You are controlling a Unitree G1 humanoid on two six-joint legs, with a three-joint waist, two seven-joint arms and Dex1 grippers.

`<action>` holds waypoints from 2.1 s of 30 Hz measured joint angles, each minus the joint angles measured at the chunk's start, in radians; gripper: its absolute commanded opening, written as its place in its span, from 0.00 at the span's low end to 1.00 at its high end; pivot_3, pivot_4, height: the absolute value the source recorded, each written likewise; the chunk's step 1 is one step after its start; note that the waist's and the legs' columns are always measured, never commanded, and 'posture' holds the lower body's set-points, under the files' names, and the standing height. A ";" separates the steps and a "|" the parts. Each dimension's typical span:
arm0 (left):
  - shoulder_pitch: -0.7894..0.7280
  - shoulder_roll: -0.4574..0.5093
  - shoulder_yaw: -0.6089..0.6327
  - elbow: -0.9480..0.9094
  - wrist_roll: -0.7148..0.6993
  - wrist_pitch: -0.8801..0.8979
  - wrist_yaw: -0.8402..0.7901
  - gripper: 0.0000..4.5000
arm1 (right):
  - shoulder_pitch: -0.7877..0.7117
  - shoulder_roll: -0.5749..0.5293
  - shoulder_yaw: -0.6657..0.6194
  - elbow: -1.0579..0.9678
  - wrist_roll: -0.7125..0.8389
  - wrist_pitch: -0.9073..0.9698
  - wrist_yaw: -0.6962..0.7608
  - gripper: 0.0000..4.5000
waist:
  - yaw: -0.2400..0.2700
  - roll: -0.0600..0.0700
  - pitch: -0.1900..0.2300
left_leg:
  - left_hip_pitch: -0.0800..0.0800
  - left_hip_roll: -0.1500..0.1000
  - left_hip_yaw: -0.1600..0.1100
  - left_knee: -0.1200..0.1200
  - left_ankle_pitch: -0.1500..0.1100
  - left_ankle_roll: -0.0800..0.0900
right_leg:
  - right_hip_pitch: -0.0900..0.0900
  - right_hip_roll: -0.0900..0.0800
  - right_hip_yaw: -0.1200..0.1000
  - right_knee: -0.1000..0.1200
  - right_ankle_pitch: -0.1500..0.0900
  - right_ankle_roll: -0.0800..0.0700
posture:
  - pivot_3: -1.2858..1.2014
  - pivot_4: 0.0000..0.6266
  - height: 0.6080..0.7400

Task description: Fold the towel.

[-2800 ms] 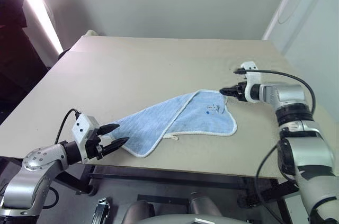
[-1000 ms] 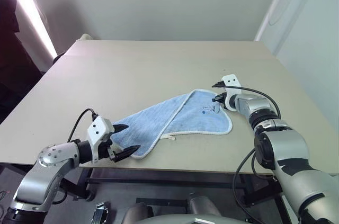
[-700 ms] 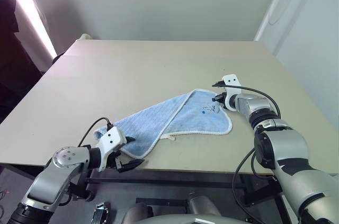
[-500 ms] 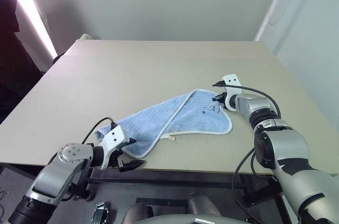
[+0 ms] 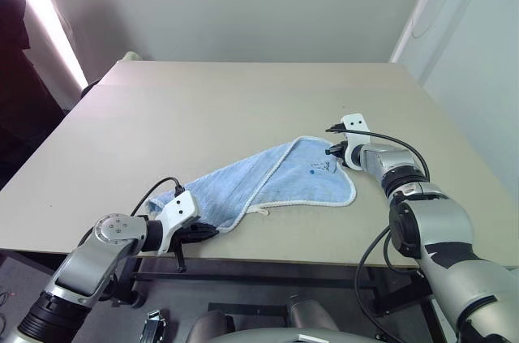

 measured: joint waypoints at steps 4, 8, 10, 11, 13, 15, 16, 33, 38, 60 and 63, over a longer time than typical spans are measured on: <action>0.026 0.015 0.046 -0.013 -0.066 0.043 -0.029 0.01 | 0.001 0.000 -0.001 0.000 0.001 -0.006 0.001 0.00 | -0.001 0.000 0.000 | 0.000 0.000 0.000 -0.001 0.000 0.000 | -0.001 0.000 0.000 0.000 0.000 0.000 | 0.52 0.00 0.82; 0.015 0.023 0.191 -0.011 -0.167 0.107 -0.017 0.01 | 0.014 -0.001 -0.002 -0.001 0.001 -0.047 0.001 0.00 | 0.000 -0.001 0.002 | -0.001 0.000 0.000 0.000 0.000 0.000 | -0.001 0.000 0.000 0.000 0.000 0.000 | 0.52 0.00 0.82; -0.032 0.025 0.303 0.031 -0.220 0.134 0.004 0.01 | 0.021 -0.001 -0.014 -0.001 0.011 -0.078 0.002 0.00 | 0.000 -0.001 0.003 | -0.001 0.000 0.000 0.000 0.000 0.000 | -0.002 0.000 0.000 0.000 0.000 0.000 | 0.52 0.00 0.82; -0.060 0.037 0.355 0.061 -0.237 0.136 0.012 0.01 | 0.022 -0.003 -0.022 -0.001 0.017 -0.096 0.003 0.00 | -0.002 0.000 0.003 | -0.002 0.000 0.000 -0.001 0.000 0.000 | -0.002 0.001 0.000 0.001 0.000 0.001 | 0.52 0.00 0.82; -0.104 0.078 0.431 0.129 -0.251 0.132 0.014 0.01 | 0.021 -0.012 -0.032 -0.008 0.026 -0.146 0.015 0.00 | -0.005 0.001 0.004 | -0.001 0.000 0.000 -0.003 0.000 0.000 | -0.004 0.001 0.000 0.000 0.001 0.004 | 0.52 0.00 0.82; -0.155 0.093 0.465 0.208 -0.256 0.121 0.013 0.01 | 0.019 -0.015 -0.047 -0.023 0.046 -0.197 0.043 0.00 | -0.006 0.001 0.004 | -0.001 -0.001 0.002 -0.008 0.000 0.000 | -0.005 0.001 0.001 -0.001 0.001 0.004 | 0.52 0.00 0.82; -0.190 0.092 0.466 0.253 -0.254 0.112 0.017 0.01 | 0.019 -0.014 -0.057 -0.031 0.058 -0.226 0.051 0.00 | -0.005 0.001 0.004 | -0.002 -0.001 0.001 -0.009 0.000 0.000 | -0.006 0.001 0.001 -0.001 0.001 0.004 | 0.52 0.00 0.82; -1.164 0.036 0.293 1.447 0.175 -0.620 0.419 0.01 | -0.245 0.024 -0.146 -0.019 0.137 -0.703 -0.009 0.00 | 0.002 -0.001 0.003 | -0.035 -0.003 -0.001 -0.011 0.005 -0.009 | -0.040 -0.005 -0.003 0.004 0.002 0.004 | 0.52 0.00 0.82; -1.008 0.086 0.279 1.413 0.187 -0.735 0.136 0.01 | -0.056 -0.024 -0.148 -0.097 0.156 -0.799 0.179 0.00 | -0.005 -0.001 0.003 | -0.035 -0.003 0.002 -0.013 0.005 -0.008 | -0.040 -0.004 -0.004 0.002 0.002 0.004 | 0.52 0.00 0.82; 0.094 0.225 0.577 0.384 -0.099 -0.328 -0.151 0.01 | 1.053 -0.291 -0.140 -1.362 0.466 -0.310 0.572 0.00 | 0.057 -0.002 0.003 | -0.003 -0.002 0.001 -0.008 0.004 -0.002 | -0.009 -0.014 -0.015 0.005 -0.003 -0.005 | 0.52 0.00 0.82; 0.167 0.225 0.608 0.337 -0.107 -0.306 -0.157 0.01 | 1.108 -0.325 -0.140 -1.409 0.471 -0.265 0.584 0.00 | 0.058 -0.003 0.004 | 0.001 -0.002 0.002 -0.009 0.004 -0.002 | -0.005 -0.014 -0.015 0.003 -0.004 -0.005 | 0.52 0.00 0.82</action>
